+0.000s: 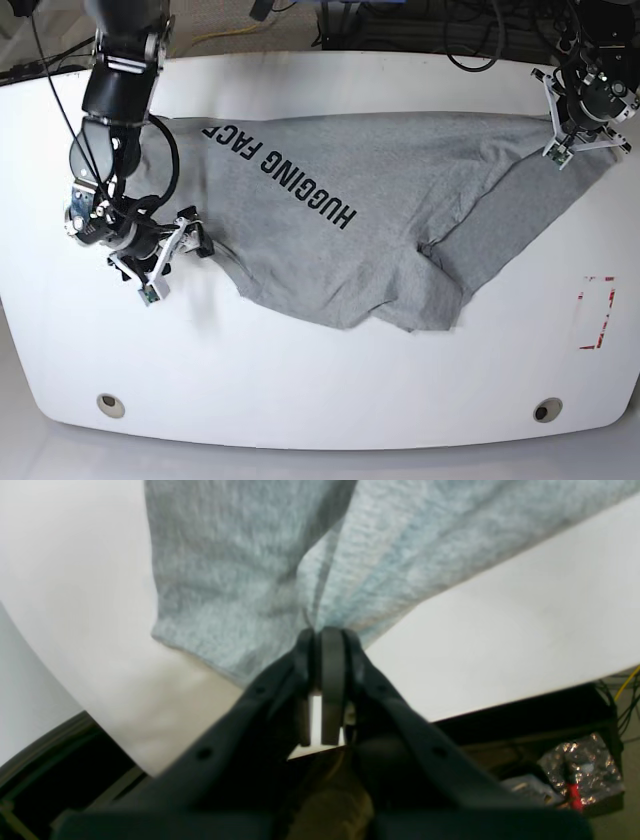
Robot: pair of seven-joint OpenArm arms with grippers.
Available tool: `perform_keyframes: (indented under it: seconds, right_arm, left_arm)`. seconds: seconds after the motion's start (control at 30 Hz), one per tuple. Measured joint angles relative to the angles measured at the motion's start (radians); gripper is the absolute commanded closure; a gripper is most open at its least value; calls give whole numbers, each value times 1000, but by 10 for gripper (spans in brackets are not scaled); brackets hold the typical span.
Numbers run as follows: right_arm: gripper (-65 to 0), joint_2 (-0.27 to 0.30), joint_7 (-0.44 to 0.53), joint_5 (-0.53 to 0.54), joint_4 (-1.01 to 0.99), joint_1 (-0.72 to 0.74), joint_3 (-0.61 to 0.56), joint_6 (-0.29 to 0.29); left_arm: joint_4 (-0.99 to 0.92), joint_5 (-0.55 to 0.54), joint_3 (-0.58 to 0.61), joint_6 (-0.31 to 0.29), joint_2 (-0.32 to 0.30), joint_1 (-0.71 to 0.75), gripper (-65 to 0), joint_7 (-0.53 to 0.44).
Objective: Fold the T-shirt properly
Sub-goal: 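Release the right gripper and regrasp the shirt hem lower down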
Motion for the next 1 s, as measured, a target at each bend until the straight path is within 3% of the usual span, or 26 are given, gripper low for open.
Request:
perform_keyframes:
  seconds: [0.37, 0.57, 0.77, 1.0]
  right_arm:
    - [-517, -1, 188, 2, -440, 296, -242, -3]
    - [-517, 0, 367, -4, -750, 414, -353, -9]
    - [-517, -48, 511, 9, -877, 436, -376, -11]
    - [-507, -80, 546, 10, -893, 437, -376, -7]
  left_arm:
    - [0, 0, 0, 1, 0, 7, -3, -2]
    - [0, 0, 0, 1, 1, 8, -3, -2]
    - [0, 0, 0, 1, 1, 7, -3, -2]
    - [0, 0, 0, 1, 0, 7, -3, -2]
